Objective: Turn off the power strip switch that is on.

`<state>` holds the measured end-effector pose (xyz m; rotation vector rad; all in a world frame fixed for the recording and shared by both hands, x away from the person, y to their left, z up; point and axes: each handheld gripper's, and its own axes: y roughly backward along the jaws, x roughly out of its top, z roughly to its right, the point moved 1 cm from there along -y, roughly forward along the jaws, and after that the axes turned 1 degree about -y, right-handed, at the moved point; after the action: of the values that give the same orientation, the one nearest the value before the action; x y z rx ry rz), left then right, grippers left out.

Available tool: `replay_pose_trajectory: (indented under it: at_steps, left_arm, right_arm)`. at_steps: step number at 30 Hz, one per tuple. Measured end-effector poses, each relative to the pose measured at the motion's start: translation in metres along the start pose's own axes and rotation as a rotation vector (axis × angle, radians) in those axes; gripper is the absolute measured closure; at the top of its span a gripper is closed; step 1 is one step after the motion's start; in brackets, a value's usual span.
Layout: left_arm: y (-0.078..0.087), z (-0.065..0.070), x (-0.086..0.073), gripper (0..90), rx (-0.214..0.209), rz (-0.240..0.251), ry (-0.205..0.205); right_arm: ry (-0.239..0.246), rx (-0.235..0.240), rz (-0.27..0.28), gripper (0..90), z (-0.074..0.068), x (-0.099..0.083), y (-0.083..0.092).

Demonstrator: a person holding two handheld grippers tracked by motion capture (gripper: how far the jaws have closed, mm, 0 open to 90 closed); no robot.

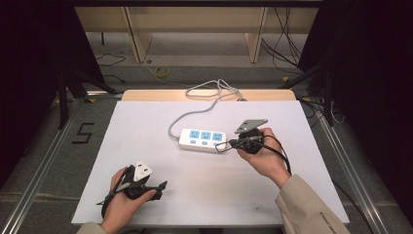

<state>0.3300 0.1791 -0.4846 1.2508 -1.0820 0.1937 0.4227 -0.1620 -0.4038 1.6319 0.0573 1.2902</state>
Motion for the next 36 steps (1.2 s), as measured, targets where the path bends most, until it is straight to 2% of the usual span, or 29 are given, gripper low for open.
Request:
replay_pose_trajectory:
  at_steps: [36]
  left_arm:
    - [0.0, 0.0, 0.001, 17.1, -0.002, -0.001, -0.004]
  right_arm:
    - [-0.005, 0.003, -0.022, 90.0, 0.004, 0.013, -0.014]
